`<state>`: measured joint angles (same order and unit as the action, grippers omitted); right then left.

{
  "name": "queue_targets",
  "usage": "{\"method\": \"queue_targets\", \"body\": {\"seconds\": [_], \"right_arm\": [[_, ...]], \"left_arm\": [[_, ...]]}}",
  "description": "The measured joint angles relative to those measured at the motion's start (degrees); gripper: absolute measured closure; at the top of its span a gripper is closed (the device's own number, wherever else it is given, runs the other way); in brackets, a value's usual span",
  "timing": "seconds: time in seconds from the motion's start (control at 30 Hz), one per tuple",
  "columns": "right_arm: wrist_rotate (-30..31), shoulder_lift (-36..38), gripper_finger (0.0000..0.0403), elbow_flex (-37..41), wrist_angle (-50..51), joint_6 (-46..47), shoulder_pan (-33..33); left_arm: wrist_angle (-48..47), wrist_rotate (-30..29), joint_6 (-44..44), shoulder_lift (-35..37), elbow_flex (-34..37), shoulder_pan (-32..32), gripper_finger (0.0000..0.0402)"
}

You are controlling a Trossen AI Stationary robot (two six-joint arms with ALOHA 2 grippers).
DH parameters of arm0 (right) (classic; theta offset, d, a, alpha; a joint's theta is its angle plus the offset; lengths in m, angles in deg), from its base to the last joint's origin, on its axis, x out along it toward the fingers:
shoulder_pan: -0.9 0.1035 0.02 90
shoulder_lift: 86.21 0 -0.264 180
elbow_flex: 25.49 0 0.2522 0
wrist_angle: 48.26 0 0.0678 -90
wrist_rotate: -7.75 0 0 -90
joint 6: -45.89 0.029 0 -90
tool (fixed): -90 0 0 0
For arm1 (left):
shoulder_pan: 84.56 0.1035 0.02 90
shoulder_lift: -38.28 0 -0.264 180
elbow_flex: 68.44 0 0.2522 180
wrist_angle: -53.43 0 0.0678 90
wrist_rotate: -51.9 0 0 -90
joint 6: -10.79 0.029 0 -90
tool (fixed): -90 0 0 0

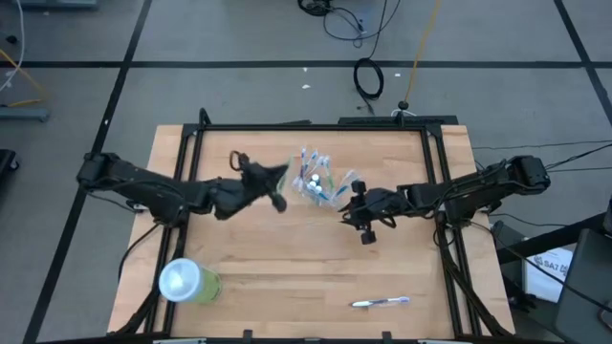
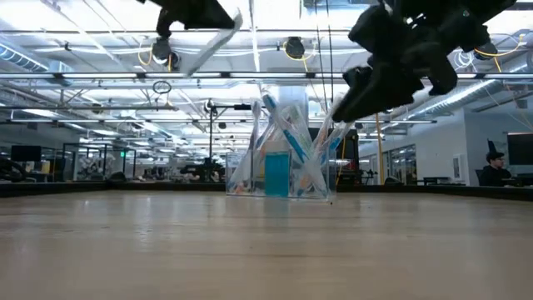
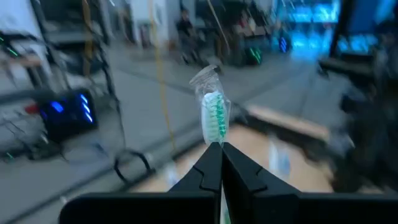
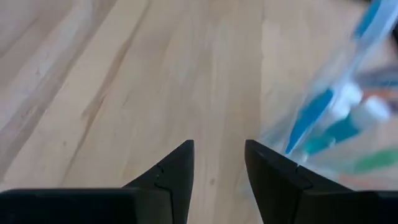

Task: Pick & Place toothbrushing station
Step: Put the green toothbrush into the transparent organizer

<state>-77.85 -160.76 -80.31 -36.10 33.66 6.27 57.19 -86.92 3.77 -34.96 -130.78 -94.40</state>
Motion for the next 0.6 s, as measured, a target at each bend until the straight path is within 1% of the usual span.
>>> {"method": "queue_targets", "body": {"seconds": [0.07, 0.13, 0.2, 0.27, 0.37, 0.5, 0.6], "right_arm": [[-0.01, -0.01, 0.0268, 0.0, 1.86, 2.7, 0.0], [0.0, 0.0, 0.0268, 0.0, 2.66, 4.89, 0.0], [-0.02, 0.0, 0.0268, 0.0, 3.93, 7.13, 0.0], [-0.02, 0.0, 0.0268, 0.54, 4.0, 9.85, 0.01], [0.0, 0.02, 0.0268, 2.36, 3.93, 12.96, 0.57], [-0.07, 0.02, 0.0268, 5.65, 3.27, 17.01, 2.24], [-0.02, 0.28, 0.0268, 7.4, 3.2, 20.82, 3.47]], "left_arm": [[5.78, -0.13, 4.25, -0.99, -0.03, 1.68, 0.0399], [8.97, 3.44, 6.97, -2.49, -0.06, 3.77, 0.0399], [11.35, 7.07, 6.47, -4.85, -0.04, 6.29, 0.0399], [14.58, 8.74, 5.17, -7.93, -0.04, 8.68, 0.04], [23.02, 9.21, 7.88, -13.65, -0.04, 11.5, 0.0399], [36.66, 10.24, 12.47, -20.74, -0.02, 13.52, 0.04], [40.0, 8.47, 14.42, -24.08, 0.21, 14.07, 0.04]]}}
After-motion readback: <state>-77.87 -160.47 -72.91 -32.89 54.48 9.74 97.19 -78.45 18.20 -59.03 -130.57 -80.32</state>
